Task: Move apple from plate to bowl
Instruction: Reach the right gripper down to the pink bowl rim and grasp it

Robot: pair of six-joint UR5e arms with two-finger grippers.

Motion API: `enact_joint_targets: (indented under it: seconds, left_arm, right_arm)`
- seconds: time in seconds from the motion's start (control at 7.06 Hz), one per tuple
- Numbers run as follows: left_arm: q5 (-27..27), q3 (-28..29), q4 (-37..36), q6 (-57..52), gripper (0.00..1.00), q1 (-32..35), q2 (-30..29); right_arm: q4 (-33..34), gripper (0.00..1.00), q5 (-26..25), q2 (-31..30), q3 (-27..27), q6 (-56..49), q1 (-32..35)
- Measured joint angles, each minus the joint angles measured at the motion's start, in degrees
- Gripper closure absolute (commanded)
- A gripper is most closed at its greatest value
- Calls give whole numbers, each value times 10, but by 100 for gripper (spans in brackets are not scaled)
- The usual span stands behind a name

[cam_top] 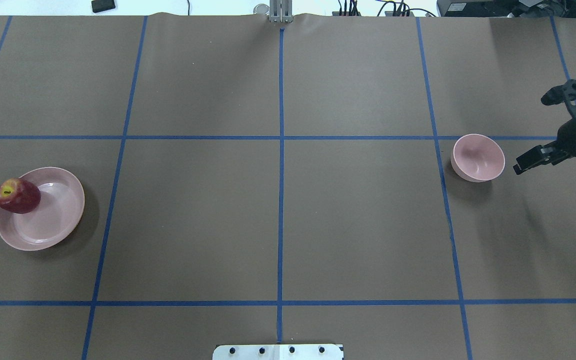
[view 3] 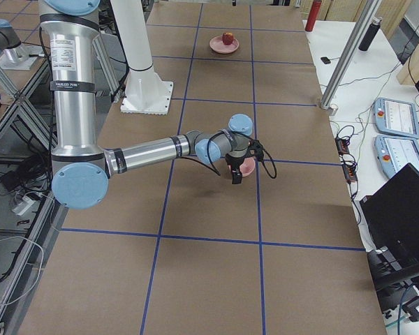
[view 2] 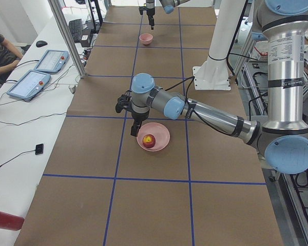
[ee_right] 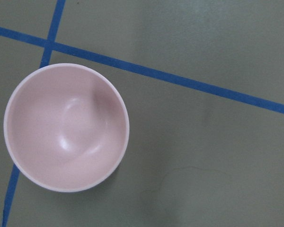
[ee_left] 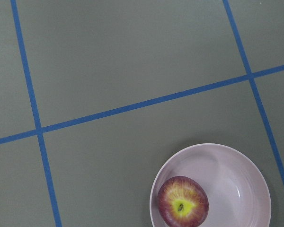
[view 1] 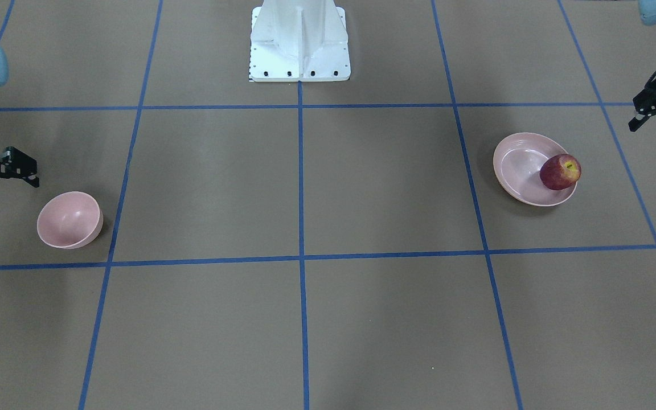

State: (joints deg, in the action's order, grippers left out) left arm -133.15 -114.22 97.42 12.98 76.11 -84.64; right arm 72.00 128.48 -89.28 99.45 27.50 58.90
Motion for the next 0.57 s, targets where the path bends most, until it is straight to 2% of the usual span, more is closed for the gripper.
enact_joint_targets:
  seconds: [0.28, 0.57]
  left_arm:
    - [0, -3, 0, 0, 2, 0, 0]
    - [0, -6, 0, 1, 2, 0, 0]
  right_arm:
    - [-38, 4, -6, 27, -50, 68, -15]
    - [-44, 31, -6, 55, -80, 138, -16]
